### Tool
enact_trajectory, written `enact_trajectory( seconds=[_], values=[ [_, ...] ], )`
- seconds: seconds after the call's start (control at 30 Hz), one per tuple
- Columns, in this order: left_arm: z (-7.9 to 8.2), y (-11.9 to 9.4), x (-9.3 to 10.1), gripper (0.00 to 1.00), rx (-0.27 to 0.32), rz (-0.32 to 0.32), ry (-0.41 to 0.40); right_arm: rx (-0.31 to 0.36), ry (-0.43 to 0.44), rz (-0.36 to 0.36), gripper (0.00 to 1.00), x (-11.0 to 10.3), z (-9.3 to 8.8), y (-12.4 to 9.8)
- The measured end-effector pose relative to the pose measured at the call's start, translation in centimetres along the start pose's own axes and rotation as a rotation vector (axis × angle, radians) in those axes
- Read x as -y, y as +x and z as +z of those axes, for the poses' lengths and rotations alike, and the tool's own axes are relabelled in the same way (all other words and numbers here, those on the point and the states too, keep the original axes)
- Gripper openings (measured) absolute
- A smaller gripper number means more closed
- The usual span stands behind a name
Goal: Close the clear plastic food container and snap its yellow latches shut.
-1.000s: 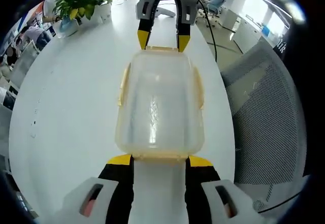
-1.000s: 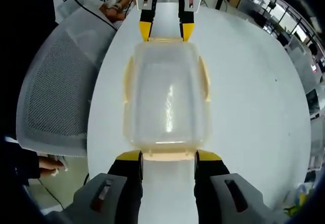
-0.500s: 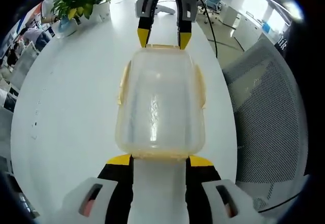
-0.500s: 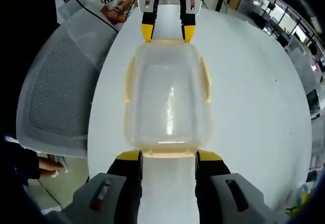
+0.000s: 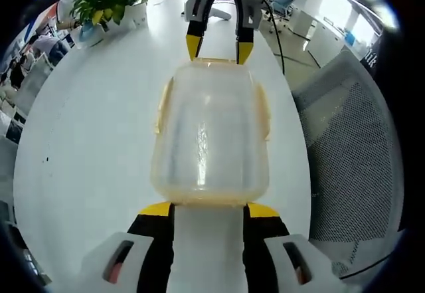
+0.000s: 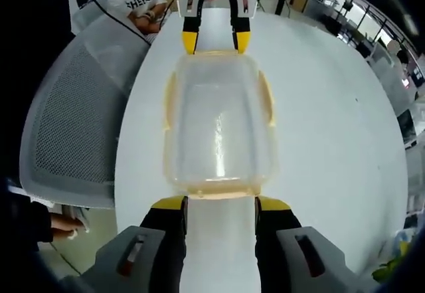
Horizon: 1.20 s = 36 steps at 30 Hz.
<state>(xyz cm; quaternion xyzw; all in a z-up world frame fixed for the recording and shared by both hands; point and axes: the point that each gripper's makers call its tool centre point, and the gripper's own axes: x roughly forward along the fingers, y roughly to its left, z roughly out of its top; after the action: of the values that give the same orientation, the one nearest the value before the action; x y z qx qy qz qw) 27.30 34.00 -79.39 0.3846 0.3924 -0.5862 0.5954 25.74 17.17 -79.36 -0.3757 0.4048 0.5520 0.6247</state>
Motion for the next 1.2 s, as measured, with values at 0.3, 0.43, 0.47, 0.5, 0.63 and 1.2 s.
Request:
enact_trajectory(
  seconds=[0.3,0.43,0.47,0.5,0.63,1.2],
  values=[
    [-0.4,-0.8,-0.2,0.35,0.023,-0.003,-0.068,0.023,0.139,0.021,0.41,-0.2,-0.2,-1.0],
    [-0.3,-1.5,0.0,0.34,0.074,-0.022,-0.160,0.060,0.241,0.021,0.39,-0.1,-0.1,-1.6],
    [-0.3,-1.6,0.1,0.34,0.079,-0.021,-0.184,0.068,0.259,0.010,0.39,0.1,-0.1,-1.7],
    [-0.4,-1.7,0.0,0.34,0.091,-0.019,-0.213,0.079,0.289,0.007,0.39,0.2,-0.2,-1.8],
    [0.1,-1.9,0.2,0.31,0.156,-0.028,-0.312,0.106,0.368,0.005,0.38,0.4,-0.1,-2.0],
    [0.1,-2.4,-1.2,0.32,0.344,-0.053,-0.841,0.237,0.661,-0.005,0.35,0.4,1.1,-1.7]
  ],
)
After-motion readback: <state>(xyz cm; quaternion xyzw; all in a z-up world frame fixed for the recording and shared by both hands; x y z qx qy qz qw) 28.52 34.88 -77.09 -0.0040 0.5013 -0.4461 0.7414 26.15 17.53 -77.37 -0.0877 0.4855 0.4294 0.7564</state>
